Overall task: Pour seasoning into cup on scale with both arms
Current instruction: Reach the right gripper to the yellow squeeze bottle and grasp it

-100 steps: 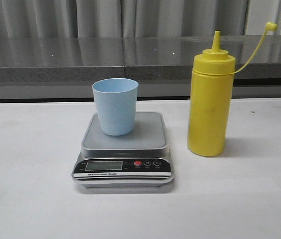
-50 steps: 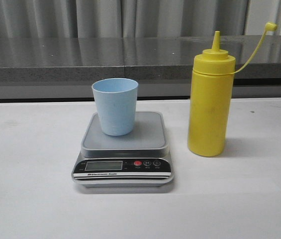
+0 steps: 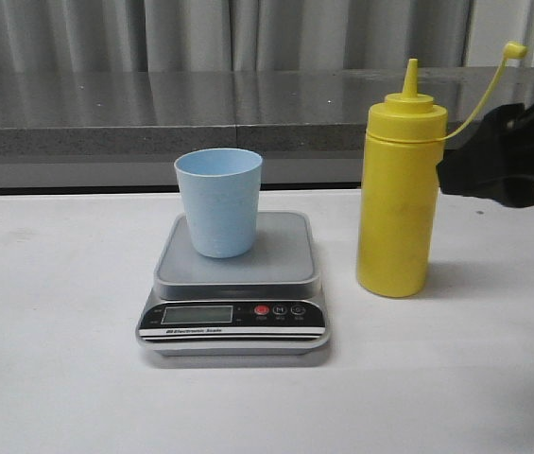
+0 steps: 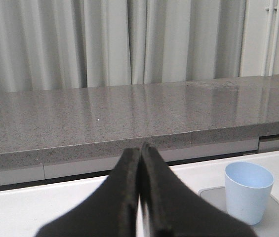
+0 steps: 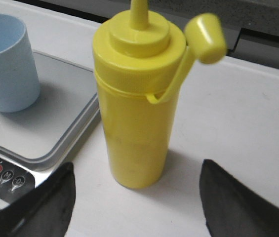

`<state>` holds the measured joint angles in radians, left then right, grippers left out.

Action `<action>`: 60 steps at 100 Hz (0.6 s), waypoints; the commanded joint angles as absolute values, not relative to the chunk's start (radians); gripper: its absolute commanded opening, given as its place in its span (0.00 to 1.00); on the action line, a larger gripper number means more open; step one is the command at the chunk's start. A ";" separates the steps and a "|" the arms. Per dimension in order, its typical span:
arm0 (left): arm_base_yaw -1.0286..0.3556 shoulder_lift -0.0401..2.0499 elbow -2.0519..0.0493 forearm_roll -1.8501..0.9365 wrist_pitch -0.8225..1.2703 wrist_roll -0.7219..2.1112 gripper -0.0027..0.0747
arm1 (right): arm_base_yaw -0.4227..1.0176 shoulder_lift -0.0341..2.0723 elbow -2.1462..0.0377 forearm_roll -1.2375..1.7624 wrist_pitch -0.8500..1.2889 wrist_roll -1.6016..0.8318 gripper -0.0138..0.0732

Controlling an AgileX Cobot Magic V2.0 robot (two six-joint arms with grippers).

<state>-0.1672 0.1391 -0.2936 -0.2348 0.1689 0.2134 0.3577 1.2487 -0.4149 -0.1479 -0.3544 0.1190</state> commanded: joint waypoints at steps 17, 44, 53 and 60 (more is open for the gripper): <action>-0.165 0.150 -0.320 -0.248 0.095 0.210 0.01 | 0.357 1.433 -0.426 -0.170 -0.726 0.091 0.77; -0.165 0.150 -0.320 -0.248 0.095 0.210 0.01 | 0.356 1.595 -0.426 -0.169 -1.001 -0.017 0.78; -0.165 0.150 -0.320 -0.248 0.095 0.210 0.01 | 0.356 1.634 -0.426 -0.152 -1.054 -0.041 0.84; -0.165 0.150 -0.320 -0.248 0.095 0.210 0.01 | 0.356 1.657 -0.426 -0.132 -1.078 -0.045 0.88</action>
<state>-0.1672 0.1391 -0.2936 -0.2348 0.1689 0.2134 0.3577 1.6624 -0.4087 -0.1539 -0.9547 -0.0211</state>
